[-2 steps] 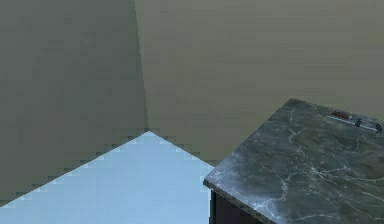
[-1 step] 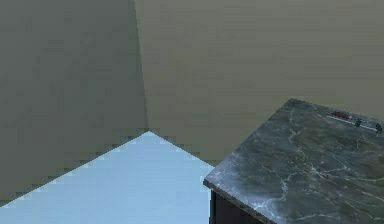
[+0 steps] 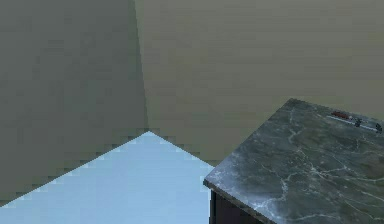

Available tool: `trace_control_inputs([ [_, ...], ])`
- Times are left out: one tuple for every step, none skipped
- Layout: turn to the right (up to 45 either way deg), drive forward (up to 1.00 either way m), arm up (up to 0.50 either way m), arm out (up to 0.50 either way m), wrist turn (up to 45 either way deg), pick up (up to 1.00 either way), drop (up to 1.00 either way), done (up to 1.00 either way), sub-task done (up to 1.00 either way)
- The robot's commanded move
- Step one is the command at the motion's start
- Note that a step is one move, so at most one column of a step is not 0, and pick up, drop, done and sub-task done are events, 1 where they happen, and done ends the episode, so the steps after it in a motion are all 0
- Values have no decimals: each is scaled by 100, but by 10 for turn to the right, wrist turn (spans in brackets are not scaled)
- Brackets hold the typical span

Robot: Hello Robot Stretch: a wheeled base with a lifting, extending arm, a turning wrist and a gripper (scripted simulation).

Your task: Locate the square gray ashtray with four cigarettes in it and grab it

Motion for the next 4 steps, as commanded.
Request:
trace_control_inputs([
  [0,0,0,0,450,0,0,0,0],
  [0,0,0,0,450,0,0,0,0],
  [0,0,0,0,450,0,0,0,0],
  [0,0,0,0,180,0,0,0,0],
])
